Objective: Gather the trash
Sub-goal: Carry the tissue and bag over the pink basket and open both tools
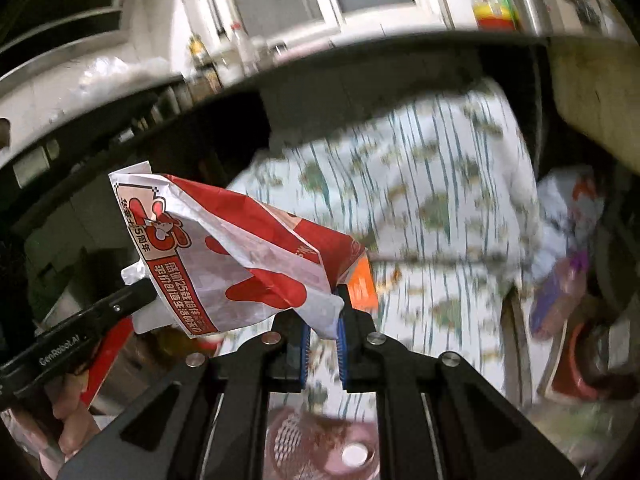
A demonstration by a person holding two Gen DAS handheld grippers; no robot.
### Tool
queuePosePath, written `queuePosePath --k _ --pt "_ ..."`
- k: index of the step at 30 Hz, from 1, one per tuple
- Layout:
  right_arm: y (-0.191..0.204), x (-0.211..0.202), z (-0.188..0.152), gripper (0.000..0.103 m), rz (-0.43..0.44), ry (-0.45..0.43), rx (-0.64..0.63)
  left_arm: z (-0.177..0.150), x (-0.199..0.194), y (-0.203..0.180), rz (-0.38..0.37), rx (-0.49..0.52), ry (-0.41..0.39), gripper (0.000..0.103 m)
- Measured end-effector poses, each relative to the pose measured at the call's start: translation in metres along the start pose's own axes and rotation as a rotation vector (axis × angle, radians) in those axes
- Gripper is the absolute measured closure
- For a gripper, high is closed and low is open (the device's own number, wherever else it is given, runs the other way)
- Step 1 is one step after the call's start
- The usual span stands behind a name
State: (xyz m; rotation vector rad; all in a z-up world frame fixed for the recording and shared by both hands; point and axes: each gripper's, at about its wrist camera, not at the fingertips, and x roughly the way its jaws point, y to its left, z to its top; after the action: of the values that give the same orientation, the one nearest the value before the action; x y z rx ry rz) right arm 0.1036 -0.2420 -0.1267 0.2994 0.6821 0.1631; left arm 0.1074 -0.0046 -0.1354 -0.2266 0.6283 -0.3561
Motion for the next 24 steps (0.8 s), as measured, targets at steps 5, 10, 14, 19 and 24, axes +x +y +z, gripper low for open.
queuePosePath --k 5,10,14,19,24 --pt "-0.005 0.019 -0.037 0.092 -0.014 0.078 0.003 -0.027 0.015 0.011 0.044 -0.005 0.111 0.093" --pt "-0.007 0.054 -0.076 0.092 -0.012 0.231 -0.01 -0.054 0.039 0.034 0.042 -0.076 0.212 0.093" --pt "-0.005 0.081 -0.107 0.092 -0.042 0.336 -0.067 -0.075 0.066 0.054 0.048 -0.125 0.304 0.093" --pt "-0.006 0.11 -0.141 0.092 -0.081 0.448 -0.118 -0.109 0.103 0.063 0.112 -0.107 0.418 0.093" --pt "-0.015 0.146 -0.175 0.092 -0.065 0.609 -0.083 -0.129 0.123 0.064 0.096 -0.09 0.496 0.093"
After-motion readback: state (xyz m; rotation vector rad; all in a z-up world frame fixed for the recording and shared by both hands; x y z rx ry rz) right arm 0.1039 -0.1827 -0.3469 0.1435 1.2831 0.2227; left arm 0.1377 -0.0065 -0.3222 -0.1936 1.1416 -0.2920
